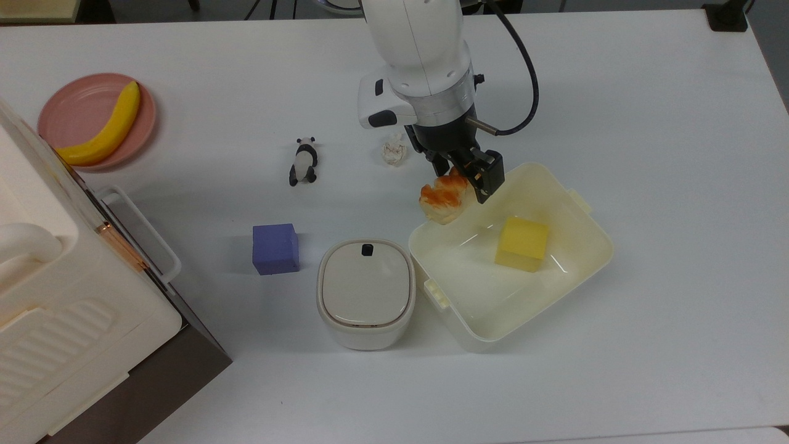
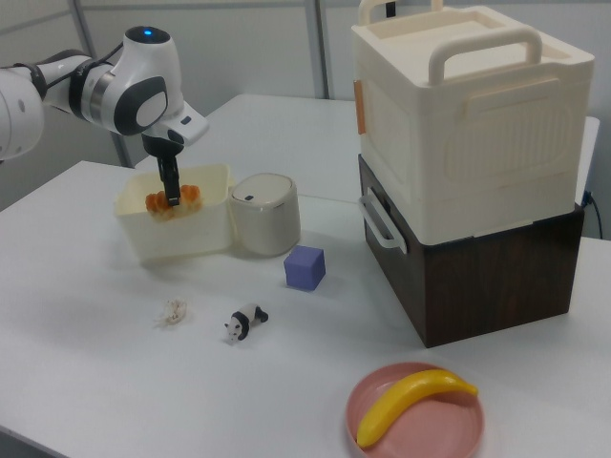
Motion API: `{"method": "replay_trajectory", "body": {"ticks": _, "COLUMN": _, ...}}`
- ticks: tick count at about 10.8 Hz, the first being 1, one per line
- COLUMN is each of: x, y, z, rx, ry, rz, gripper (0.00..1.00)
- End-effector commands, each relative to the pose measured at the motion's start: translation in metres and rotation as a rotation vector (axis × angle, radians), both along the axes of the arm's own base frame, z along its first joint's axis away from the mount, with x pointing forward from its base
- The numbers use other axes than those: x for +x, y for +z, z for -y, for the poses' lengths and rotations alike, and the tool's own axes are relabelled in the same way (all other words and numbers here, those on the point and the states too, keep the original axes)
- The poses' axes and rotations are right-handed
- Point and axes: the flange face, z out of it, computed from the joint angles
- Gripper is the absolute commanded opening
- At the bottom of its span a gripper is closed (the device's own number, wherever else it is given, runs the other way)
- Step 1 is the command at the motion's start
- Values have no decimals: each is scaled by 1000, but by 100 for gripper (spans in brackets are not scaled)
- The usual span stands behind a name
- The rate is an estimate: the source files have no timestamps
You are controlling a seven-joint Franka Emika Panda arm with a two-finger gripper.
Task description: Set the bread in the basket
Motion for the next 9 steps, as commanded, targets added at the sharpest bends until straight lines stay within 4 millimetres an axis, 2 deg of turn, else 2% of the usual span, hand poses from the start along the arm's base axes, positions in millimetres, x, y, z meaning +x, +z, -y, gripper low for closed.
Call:
{"method": "replay_trajectory", "body": {"ticks": 1, "x": -8, "y": 25, "z": -1, "rx": -23, "ry": 51, "rz": 11, "gripper": 100}}
{"method": "replay_trajectory", "body": {"ticks": 3, "x": -12, "y": 29, "z": -6, "rx": -30, "ry": 62, "rz": -21, "gripper": 100}}
{"method": "replay_trajectory", "body": {"ticks": 6, "x": -10, "y": 34, "z": 0, "rx": -43, "ry": 78, "rz": -10, "gripper": 100}}
{"method": "replay_trajectory", "body": {"ticks": 9, "x": -28, "y": 22, "z": 12, "rx": -63, "ry": 276, "rz": -127, "gripper": 100}}
